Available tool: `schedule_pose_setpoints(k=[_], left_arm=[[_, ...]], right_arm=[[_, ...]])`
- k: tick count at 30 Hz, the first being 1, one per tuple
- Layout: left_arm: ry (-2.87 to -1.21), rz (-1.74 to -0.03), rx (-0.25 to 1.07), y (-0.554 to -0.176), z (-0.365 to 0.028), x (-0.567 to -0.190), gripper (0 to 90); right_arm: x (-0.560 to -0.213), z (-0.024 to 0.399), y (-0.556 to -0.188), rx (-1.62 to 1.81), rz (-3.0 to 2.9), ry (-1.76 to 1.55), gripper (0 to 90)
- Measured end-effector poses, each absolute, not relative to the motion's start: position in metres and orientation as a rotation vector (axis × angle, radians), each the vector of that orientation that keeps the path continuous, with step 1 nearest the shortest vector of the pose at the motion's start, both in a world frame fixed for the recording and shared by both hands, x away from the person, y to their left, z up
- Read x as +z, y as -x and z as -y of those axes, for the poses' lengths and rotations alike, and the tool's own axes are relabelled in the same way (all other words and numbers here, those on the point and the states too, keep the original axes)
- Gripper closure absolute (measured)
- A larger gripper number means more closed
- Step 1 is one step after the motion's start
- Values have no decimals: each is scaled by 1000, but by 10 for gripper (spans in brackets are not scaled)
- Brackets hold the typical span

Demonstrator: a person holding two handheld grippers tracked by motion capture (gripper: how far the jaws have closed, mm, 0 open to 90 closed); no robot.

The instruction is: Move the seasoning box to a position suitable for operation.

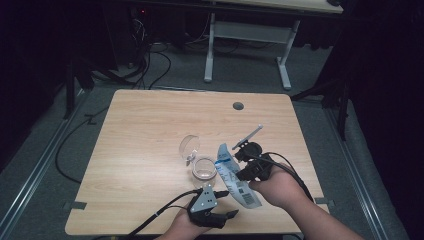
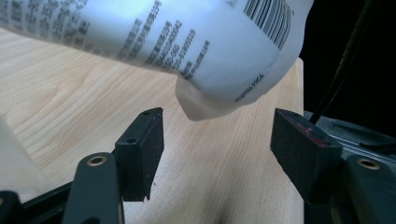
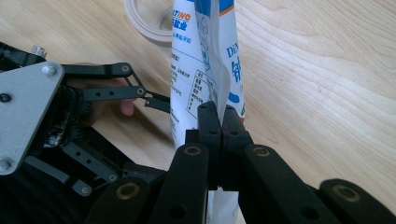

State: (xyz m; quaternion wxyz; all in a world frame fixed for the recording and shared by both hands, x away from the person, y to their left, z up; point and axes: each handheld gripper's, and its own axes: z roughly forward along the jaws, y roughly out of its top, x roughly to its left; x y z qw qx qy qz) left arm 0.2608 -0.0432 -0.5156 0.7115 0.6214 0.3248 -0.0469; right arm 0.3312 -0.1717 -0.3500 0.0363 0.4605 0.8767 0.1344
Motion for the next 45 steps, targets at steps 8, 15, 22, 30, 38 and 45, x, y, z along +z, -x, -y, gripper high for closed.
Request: schedule_pose_setpoints(k=[8, 15, 22, 30, 38, 45], left_arm=[[-1372, -737, -108, -261, 49, -519, 343], [-1364, -731, -100, -261, 50, -518, 334], [-1358, -723, -89, -261, 51, -515, 289], [-1356, -718, -21, -258, 56, -514, 376], [-1362, -738, 41, -258, 57, -513, 517], [-1355, -749, 30, -257, 54, -508, 551]], right_arm=[[-347, 166, -330, 426, -2699, -1394, 900], [-347, 162, -330, 431, -2708, -1393, 900], [-345, 156, -328, 453, -2712, -1382, 900], [-344, 156, -328, 450, -2704, -1386, 900], [-346, 156, -331, 462, -2704, -1391, 900], [-345, 150, -335, 458, -2717, -1361, 900]])
